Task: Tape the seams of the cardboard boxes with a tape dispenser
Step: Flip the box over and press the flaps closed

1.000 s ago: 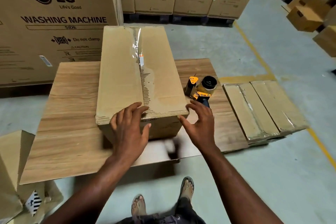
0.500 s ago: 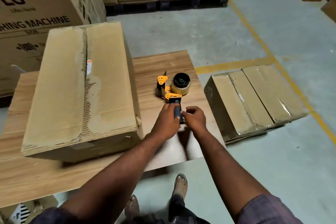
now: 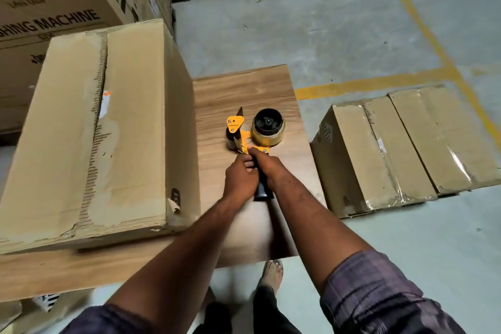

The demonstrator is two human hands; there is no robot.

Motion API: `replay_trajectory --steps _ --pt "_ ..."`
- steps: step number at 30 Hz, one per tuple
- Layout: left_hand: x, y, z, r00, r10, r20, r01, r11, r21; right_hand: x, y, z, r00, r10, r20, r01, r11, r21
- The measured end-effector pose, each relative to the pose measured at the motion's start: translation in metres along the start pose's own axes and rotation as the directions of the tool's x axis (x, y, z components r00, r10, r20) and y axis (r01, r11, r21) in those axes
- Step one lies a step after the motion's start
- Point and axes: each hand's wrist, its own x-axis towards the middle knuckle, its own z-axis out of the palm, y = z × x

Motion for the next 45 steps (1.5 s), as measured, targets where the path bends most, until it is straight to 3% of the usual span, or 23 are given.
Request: replay_trajectory --steps 3,6,10,12,20,24,26,28,33,35,42,45 --pt "0.005 -0.004 0.0 0.99 -0.14 0.023 0.141 0.978 -0.151 0.004 0.002 -0.007 1.0 0.023 0.015 -0.022 0.998 -0.053" --pt "-0.001 -0.001 -0.002 0.919 -0.338 0.204 0.394 0.808 -0.439 -0.016 0.0 -0.015 0.988 0.108 0.11 -0.091 0.984 -0.151" --pt "-0.022 -0.002 -0.003 0.848 -0.407 0.339 0.53 0.664 -0.528 -0.032 0.005 -0.037 0.965 0.214 0.148 -0.17 0.948 -0.268" --pt "-0.032 0.0 -0.004 0.825 -0.422 0.377 0.566 0.619 -0.545 -0.039 0.009 -0.042 0.971 0.195 0.135 -0.155 0.952 -0.262" --pt "-0.066 0.024 -0.03 0.833 -0.429 0.349 0.549 0.571 -0.611 -0.079 0.035 -0.031 0.986 -0.153 -0.062 0.131 0.954 -0.27" --pt "-0.072 0.038 -0.06 0.864 -0.36 0.351 0.48 0.382 -0.79 -0.118 0.018 -0.017 0.92 -0.385 -0.068 0.349 0.887 -0.302" --pt "-0.077 0.049 -0.085 0.901 -0.272 0.338 0.407 0.261 -0.876 -0.142 0.005 -0.009 0.868 -0.495 -0.048 0.456 0.83 -0.321" --pt "-0.087 0.066 -0.117 0.935 -0.151 0.322 0.349 0.213 -0.913 -0.172 -0.008 0.0 0.795 -0.607 -0.019 0.571 0.758 -0.314" --pt "-0.122 0.085 -0.202 0.944 0.094 0.317 0.285 0.25 -0.925 -0.249 -0.015 0.033 0.626 -0.771 0.12 0.752 0.557 -0.352" --pt "-0.135 0.074 -0.232 0.946 0.115 0.302 0.263 0.268 -0.927 -0.273 -0.011 0.052 0.579 -0.798 0.168 0.787 0.494 -0.369" --pt "-0.167 -0.003 -0.327 0.923 0.206 0.326 0.273 0.25 -0.929 -0.301 0.025 0.116 0.515 -0.811 0.279 0.838 0.408 -0.363" --pt "-0.182 -0.029 -0.359 0.925 0.162 0.344 0.274 0.341 -0.899 -0.303 0.046 0.143 0.499 -0.81 0.308 0.837 0.359 -0.412"
